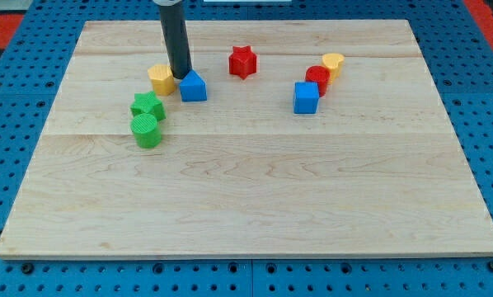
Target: Push the yellow hexagon closer to the green star
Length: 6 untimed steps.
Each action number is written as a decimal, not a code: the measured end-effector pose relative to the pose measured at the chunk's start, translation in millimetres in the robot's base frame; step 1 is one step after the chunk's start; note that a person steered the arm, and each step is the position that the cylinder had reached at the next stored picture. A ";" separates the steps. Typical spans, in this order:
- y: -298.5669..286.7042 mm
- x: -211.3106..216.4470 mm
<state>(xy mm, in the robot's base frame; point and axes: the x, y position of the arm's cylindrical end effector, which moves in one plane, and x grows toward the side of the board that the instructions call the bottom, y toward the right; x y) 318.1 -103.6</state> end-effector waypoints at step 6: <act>-35.6 -13.3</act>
